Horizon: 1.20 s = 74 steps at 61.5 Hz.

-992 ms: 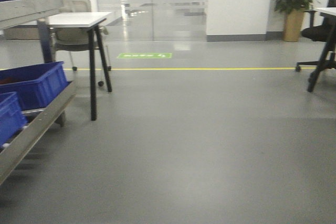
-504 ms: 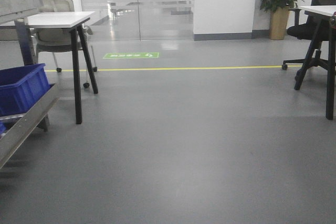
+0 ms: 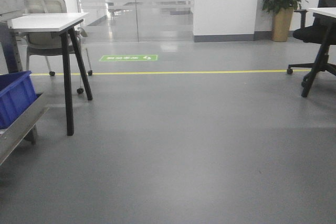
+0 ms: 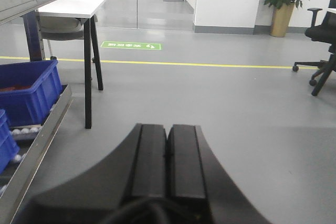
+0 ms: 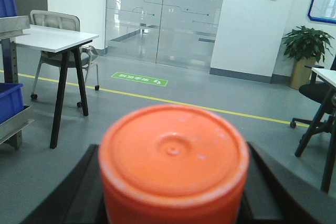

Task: Grab orange capacitor from left shelf to right conveyor
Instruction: 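Drive the base to the conveyor while holding the capacitor in the right gripper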

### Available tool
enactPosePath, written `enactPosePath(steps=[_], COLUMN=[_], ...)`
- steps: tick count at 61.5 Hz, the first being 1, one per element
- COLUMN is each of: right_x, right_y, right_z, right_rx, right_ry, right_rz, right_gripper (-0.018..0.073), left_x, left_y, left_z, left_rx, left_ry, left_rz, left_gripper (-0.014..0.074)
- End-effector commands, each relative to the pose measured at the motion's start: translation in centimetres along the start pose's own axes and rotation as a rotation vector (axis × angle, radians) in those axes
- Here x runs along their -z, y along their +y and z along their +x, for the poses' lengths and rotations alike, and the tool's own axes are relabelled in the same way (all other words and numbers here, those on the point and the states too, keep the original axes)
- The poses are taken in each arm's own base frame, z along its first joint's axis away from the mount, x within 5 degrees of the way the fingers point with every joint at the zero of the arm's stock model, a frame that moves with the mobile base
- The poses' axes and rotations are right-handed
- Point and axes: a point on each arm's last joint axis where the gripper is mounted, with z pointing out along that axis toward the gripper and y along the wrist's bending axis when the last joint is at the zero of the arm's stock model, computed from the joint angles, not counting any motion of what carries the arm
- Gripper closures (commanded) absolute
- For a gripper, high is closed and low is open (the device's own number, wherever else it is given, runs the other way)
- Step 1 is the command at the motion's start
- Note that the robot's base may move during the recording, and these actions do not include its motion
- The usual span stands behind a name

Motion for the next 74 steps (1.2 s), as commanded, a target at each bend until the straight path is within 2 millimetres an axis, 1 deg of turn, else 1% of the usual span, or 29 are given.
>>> enactPosePath(steps=[1,74], right_x=[0.17,0.11], right_y=[-0.12,-0.12], right_z=[-1.52,-1.44], right_rx=[0.013,0.013], right_ry=[-0.104,-0.1], right_rz=[0.016,0.016], right_gripper=[0.0409,0.0409], left_x=[0.15,0.16], left_y=[-0.01,0.0], left_z=[-1.01,-1.02], left_rx=[0.003,0.003], left_ry=[-0.102,-0.103], left_rz=[0.002,0.0], left_gripper=[0.0723,0.0723])
